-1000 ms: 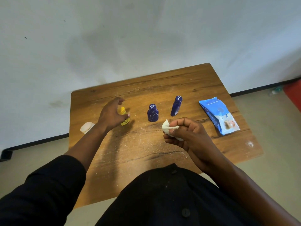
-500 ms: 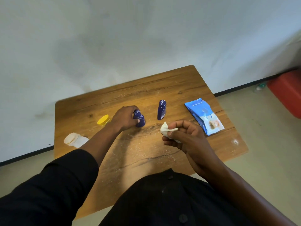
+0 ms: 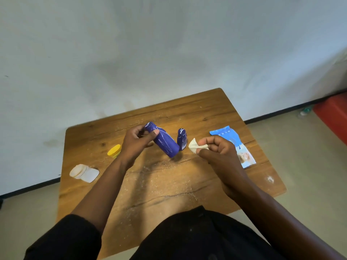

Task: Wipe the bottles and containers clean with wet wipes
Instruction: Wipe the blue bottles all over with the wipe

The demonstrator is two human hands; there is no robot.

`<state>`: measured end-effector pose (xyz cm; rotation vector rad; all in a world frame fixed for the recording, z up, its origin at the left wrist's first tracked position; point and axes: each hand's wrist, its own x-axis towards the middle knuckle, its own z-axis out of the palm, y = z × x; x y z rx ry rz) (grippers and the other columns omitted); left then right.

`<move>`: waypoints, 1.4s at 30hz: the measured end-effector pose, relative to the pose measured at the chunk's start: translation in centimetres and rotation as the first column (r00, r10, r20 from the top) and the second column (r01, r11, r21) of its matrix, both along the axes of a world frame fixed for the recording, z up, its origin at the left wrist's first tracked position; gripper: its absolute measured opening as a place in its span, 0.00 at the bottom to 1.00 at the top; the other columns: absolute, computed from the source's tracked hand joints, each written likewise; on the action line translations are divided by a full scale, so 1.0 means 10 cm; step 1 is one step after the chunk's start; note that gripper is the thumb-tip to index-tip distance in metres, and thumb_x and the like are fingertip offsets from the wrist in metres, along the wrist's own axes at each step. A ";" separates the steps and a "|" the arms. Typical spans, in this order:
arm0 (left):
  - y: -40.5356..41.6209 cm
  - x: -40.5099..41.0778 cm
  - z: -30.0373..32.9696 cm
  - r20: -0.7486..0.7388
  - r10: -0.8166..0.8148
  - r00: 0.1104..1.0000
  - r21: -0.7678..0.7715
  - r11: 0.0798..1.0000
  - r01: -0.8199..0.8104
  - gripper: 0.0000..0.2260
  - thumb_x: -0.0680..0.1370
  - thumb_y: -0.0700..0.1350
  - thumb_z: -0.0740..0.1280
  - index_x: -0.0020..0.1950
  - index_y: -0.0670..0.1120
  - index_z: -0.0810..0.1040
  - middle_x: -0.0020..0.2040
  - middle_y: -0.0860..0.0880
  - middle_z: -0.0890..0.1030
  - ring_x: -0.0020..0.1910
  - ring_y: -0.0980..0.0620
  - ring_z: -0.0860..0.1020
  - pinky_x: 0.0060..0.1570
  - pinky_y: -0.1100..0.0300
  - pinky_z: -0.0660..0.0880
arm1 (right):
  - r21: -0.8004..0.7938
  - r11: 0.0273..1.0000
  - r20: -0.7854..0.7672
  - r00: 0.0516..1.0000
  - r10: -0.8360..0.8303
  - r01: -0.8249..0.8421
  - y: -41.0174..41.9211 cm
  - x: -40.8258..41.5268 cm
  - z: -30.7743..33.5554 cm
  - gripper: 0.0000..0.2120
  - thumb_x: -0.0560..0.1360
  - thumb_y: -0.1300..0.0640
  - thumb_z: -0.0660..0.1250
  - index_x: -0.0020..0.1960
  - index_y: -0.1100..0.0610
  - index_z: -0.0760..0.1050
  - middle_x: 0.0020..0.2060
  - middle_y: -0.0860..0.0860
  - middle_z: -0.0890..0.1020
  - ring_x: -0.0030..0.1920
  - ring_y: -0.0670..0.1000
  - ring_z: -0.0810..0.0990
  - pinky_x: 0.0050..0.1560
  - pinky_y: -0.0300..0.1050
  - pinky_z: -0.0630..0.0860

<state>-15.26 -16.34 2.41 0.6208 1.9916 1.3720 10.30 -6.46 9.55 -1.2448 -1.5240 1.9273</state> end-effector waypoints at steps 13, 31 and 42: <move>0.09 0.60 1.30 0.246 0.129 0.961 0.540 0.805 -0.246 0.11 0.81 0.51 0.66 0.48 0.43 0.73 0.39 0.44 0.77 0.34 0.49 0.80 0.36 0.56 0.79 | 0.598 0.792 -0.185 0.939 0.290 -0.127 0.16 -0.78 0.85 0.08 0.75 0.61 0.76 0.48 0.49 0.82 0.44 0.44 0.86 0.46 0.49 0.85 0.43 0.43 0.80; -0.37 0.49 1.51 0.256 0.197 0.947 0.474 0.828 -0.300 0.28 0.83 0.66 0.59 0.55 0.41 0.78 0.46 0.36 0.79 0.42 0.41 0.79 0.42 0.51 0.77 | 0.951 0.292 -0.211 0.900 0.381 0.099 -0.36 -1.19 0.99 0.08 0.77 0.65 0.76 0.55 0.59 0.85 0.48 0.50 0.86 0.46 0.46 0.84 0.48 0.43 0.82; -0.72 0.12 1.63 0.188 0.201 0.961 0.484 0.833 -0.269 0.27 0.86 0.61 0.58 0.57 0.36 0.78 0.42 0.38 0.81 0.37 0.43 0.80 0.39 0.53 0.80 | 0.968 0.231 -0.002 0.911 0.413 -0.102 -1.03 -1.00 0.68 0.15 0.74 0.62 0.79 0.59 0.53 0.85 0.53 0.45 0.84 0.55 0.40 0.79 0.54 0.31 0.76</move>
